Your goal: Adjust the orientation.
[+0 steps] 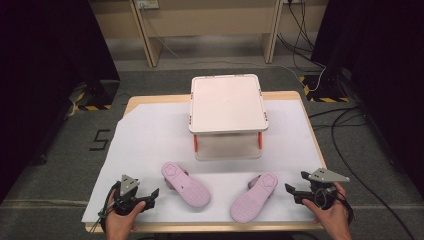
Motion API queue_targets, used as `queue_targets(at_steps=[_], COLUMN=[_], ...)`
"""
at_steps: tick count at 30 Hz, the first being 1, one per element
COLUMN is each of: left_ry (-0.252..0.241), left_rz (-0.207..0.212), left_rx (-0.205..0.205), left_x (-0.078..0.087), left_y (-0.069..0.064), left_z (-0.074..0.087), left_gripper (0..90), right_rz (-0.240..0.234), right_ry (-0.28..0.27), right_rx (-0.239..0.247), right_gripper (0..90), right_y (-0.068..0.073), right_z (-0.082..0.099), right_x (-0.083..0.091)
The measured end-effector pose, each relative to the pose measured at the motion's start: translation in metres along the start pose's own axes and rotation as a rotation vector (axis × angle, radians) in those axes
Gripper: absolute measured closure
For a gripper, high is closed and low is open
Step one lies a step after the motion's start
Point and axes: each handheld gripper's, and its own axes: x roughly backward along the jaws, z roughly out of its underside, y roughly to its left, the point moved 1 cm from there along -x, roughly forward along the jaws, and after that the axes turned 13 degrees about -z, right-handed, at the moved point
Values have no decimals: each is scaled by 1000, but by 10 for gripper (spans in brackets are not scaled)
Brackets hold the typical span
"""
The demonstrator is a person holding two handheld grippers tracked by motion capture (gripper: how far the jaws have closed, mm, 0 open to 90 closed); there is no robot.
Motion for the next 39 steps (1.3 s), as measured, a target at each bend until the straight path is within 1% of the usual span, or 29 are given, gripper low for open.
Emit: queue_targets(at_steps=[8, 10, 12, 15, 16, 21, 23, 25, 27, 29, 30, 33, 36, 37, 39], left_ry=[1, -4, -13, -13, -22, -49, -53, -52, -52, -50, -45, -59, -72, -80, -90], left_rz=[17, 35, 42, 51, 73, 125, 140, 153, 162, 167, 163, 154, 168, 165, 154], left_rx=[-1, -5, -11, -22, -31, -56, -55, -74, -87, -96, -101, -87, -68, -75, -88], left_x=[0, -1, -1, -2, -3, -3, -4, -7, -11, -14, -16, -20, -23, -24, -25], left_y=[-2, -4, -6, -9, -13, -23, -27, -31, -35, -38, -38, -38, -38, -39, -41], left_z=[1, 0, 0, -1, -1, -5, -6, -9, -12, -14, -15, -18, -22, -24, -28], left_gripper=[149, 149, 150, 151, 155, 194, 204, 243, 258, 304, 312, 354, 380, 402, 408], right_rz=[1, 1, 1, 1, 2, 2, 1, 1, 0, 0, -1, -2, -2, -2, -3], right_ry=[-2, -3, -1, -2, -2, -1, -3, -4, -2, 0, 0, 0, 0, 2, 3], right_rx=[-1, 0, 3, 0, 2, 1, 0, 1, 2, 1, -2, 2, -1, 0, 1], right_gripper=[230, 231, 231, 232, 233, 234, 234, 236, 237, 237, 238, 239, 241, 241, 241], right_y=[-1, -1, -1, -1, -1, -1, -1, -1, -1, -1, -1, -1, -1, -1, -1], right_z=[0, 0, 0, 0, 0, 0, 0, 0, 0, 0, 0, 0, 0, 0, 0], right_x=[0, 0, 0, 0, 0, 0, 0, 0, 0, -1, -1, -1, -1, -1, -1])
